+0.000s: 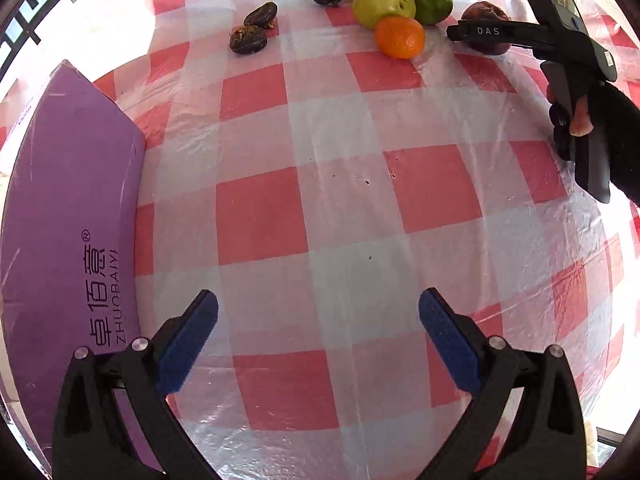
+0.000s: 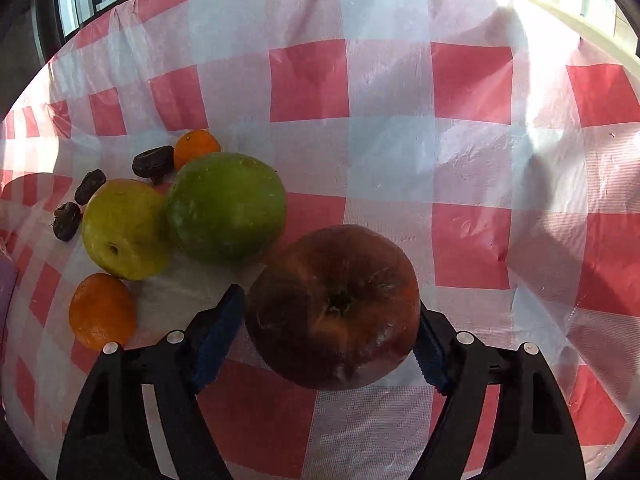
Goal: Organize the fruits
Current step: 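Grasp the dark red apple with the right tool while the left tool grasps the yellow pear, then carry the yellow pear and red apple with both tools over the box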
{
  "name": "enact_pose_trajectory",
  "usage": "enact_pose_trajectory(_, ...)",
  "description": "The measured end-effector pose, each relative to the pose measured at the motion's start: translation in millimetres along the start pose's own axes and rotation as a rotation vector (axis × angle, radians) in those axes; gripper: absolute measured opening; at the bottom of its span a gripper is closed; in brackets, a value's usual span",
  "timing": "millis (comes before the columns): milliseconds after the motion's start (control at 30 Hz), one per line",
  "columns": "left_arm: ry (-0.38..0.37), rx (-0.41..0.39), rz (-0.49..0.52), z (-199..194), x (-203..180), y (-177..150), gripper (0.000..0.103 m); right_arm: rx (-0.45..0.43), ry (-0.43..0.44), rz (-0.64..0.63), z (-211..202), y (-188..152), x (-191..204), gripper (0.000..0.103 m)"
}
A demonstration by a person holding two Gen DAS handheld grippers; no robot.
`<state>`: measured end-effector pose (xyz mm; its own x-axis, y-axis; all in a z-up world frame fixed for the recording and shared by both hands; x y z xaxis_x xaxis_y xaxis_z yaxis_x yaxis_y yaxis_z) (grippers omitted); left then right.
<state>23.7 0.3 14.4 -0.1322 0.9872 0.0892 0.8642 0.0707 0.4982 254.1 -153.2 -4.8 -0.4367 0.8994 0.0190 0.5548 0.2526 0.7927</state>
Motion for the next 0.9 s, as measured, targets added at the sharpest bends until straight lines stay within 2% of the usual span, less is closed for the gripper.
enact_pose_trajectory(233, -0.016, -0.126, -0.002, 30.9, -15.8, 105.8, 0.101, -0.011, -0.031, 0.052, -27.8, -21.6, -15.0, 0.064)
enact_pose_trajectory(367, -0.048, -0.165, -0.025, 57.3, -30.5, 165.8, 0.101, -0.014, -0.044, 0.077, -41.8, -32.1, -22.8, 0.064)
enact_pose_trajectory(500, -0.048, -0.141, 0.007, 89.8, -50.4, 202.2, 0.101, -0.017, -0.045, 0.092, -51.5, -39.5, -28.2, 0.064)
enact_pose_trajectory(633, -0.086, -0.054, 0.066, 125.2, -61.0, 222.9, 0.100, -0.020, -0.049, 0.086, -55.5, -41.6, -30.2, 0.065)
enact_pose_trajectory(700, -0.104, -0.009, 0.113, 140.6, -65.5, 226.3, 0.096, -0.019, -0.055, 0.078, -54.9, -38.9, -24.9, 0.065)
enact_pose_trajectory(767, -0.141, -0.038, 0.093, 143.4, -62.3, 231.2, 0.090, -0.021, -0.051, 0.083, -48.4, -34.0, -15.5, 0.065)
enact_pose_trajectory(800, -0.140, -0.055, 0.085, 143.4, -60.3, 233.6, 0.085, -0.021, -0.050, 0.084, -49.2, -34.3, -16.1, 0.065)
enact_pose_trajectory(833, -0.144, -0.084, 0.081, 141.3, -58.8, 236.0, 0.070, -0.021, -0.050, 0.084, -52.0, -33.6, -17.0, 0.065)
enact_pose_trajectory(867, -0.161, -0.104, 0.081, 139.4, -58.9, 237.7, 0.065, -0.021, -0.050, 0.084, -49.6, -32.8, -15.2, 0.065)
enact_pose_trajectory(900, -0.160, -0.103, 0.076, 139.8, -58.3, 238.3, 0.065, -0.020, -0.049, 0.086, -43.4, -30.6, -10.4, 0.065)
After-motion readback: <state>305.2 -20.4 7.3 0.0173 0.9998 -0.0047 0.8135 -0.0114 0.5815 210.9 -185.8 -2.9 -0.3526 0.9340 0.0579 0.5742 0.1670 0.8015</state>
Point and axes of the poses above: each gripper's, at about its wrist camera, not at the fingertips, and z roughly the way its jaws point, x to its left, y to its top, the point moved 1 cm from there along z, roughly the way its jaws point, and after that the axes turned 14 degrees about -x, right-handed, at the moved point
